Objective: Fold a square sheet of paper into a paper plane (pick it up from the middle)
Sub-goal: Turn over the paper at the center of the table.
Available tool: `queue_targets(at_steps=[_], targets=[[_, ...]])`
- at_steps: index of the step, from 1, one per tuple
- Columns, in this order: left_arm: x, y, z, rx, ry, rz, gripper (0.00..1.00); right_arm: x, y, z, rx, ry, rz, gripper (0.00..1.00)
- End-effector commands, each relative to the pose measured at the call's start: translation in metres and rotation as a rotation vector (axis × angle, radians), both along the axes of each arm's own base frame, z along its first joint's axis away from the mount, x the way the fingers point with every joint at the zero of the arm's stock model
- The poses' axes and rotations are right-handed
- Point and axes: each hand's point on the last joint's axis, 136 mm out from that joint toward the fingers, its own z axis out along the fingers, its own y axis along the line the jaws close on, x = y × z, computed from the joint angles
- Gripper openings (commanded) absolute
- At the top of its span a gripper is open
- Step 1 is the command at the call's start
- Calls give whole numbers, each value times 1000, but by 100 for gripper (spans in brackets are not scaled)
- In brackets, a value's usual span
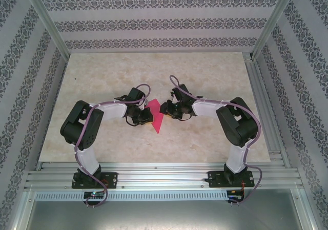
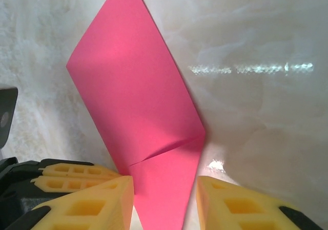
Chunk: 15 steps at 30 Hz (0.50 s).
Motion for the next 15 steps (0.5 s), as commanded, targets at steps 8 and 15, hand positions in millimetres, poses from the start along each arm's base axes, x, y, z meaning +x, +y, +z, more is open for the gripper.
queue_targets(at_steps=[8, 15], targets=[[-7, 5, -10, 58, 18, -22, 13, 0, 15, -11, -1, 25, -11, 36], [-4, 4, -7, 51, 13, -20, 13, 7, 26, -2, 36, -5, 16, 27]])
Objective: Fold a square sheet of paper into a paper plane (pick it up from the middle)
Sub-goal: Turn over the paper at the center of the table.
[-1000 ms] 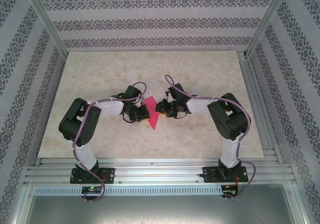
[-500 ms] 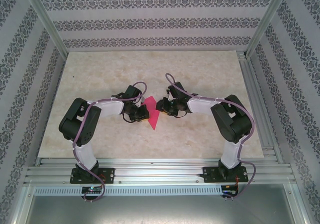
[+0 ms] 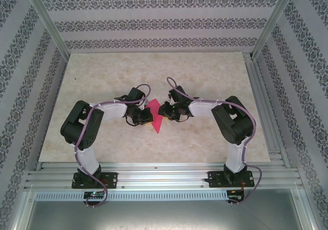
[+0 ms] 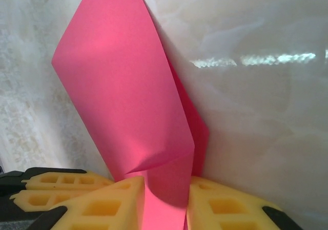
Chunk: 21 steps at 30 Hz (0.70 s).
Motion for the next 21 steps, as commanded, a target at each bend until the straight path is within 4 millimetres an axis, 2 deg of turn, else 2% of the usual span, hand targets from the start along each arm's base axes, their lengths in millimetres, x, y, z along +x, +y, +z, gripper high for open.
queue_targets(at_steps=[1, 9, 10, 12, 13, 15, 16, 18, 21], targets=[[-4, 4, -6, 49, 15, -10, 13, 9, 14, 9, 32, -37, 15, 25], [-1, 3, 5, 35, -8, -7, 13, 4, 9, 9, 29, -42, 22, 20], [-1, 2, 6, 31, -12, -3, 13, 3, 8, 8, 26, -43, 22, 18], [0, 1, 10, 18, -19, -1, 13, 2, 10, 6, 34, -39, 30, 9], [1, 0, 14, 11, -26, 2, 14, 2, 10, 6, 36, -37, 32, 9], [3, 0, 23, 2, -53, 12, 18, 2, 9, 7, 39, -38, 27, 0], [4, 2, 28, 1, -69, 24, 23, 3, 9, 8, 45, -42, 23, 0], [5, 6, 39, -1, -102, 45, 27, 4, 11, 11, 65, -41, 22, 0], [3, 15, 53, -19, -147, 106, 44, 5, 12, 21, 124, -45, 9, 0]])
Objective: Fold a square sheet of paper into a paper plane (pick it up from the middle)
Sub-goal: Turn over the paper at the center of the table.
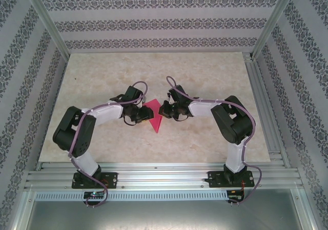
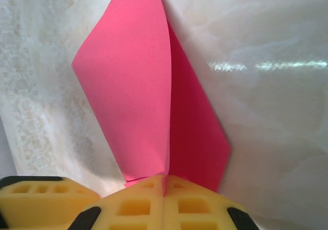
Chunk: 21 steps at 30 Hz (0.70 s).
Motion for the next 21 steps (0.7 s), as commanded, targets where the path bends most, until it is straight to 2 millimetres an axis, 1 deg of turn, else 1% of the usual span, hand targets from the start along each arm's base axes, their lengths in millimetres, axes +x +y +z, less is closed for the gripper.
queue_targets(at_steps=[1, 2, 3, 5, 7, 11, 14, 16, 21], targets=[[0, 9, 19, -25, -59, 77, 49, 2, 5, 19, 98, -16, -7, 0], [-1, 10, 21, -40, -63, 93, 56, 2, 5, 22, 123, -11, -15, 0], [-4, 9, 22, -66, -65, 101, 60, 4, 5, 26, 148, -13, -18, 0], [-9, 8, 23, -96, -54, 118, 61, 6, 6, 33, 221, -9, -42, 0], [-11, 7, 23, -126, -55, 135, 65, 8, 7, 39, 275, -8, -53, 0], [-10, 9, 21, -151, -43, 185, 66, 10, 3, 40, 331, 4, -85, 0], [-11, -1, 15, -243, -10, 209, 67, 12, 1, 43, 401, 13, -110, 0], [-11, -5, 11, -277, 1, 217, 67, 12, 0, 43, 412, 16, -114, 0], [-11, -8, 10, -287, -5, 207, 62, 12, -1, 38, 405, 23, -119, 0]])
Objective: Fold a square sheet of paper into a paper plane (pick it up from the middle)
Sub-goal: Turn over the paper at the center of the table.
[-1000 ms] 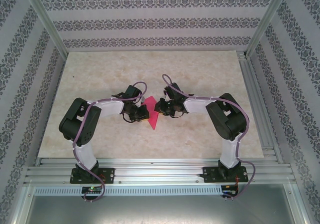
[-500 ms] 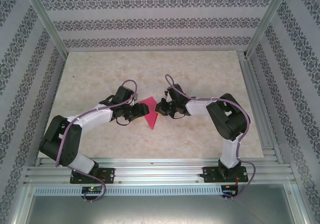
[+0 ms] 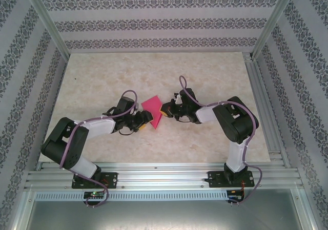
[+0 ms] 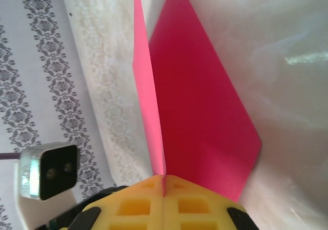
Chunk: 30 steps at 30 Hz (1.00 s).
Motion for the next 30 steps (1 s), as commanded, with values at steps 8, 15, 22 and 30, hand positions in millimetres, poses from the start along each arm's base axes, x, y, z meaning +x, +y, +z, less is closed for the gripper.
queue_targets(at_steps=[8, 15, 22, 30], targets=[[14, -15, -2, -89, -25, 14, 35, 5, 1, 10, 47, -28, -2, 0], [23, -17, 4, -93, -59, 25, 25, 5, 0, 7, 31, -26, -2, 1], [26, -17, 8, -85, -78, 25, 16, 3, -2, 5, 7, -22, 3, 4], [30, -17, 16, -83, -102, 26, 8, 4, -6, 7, -13, -32, -2, 14]])
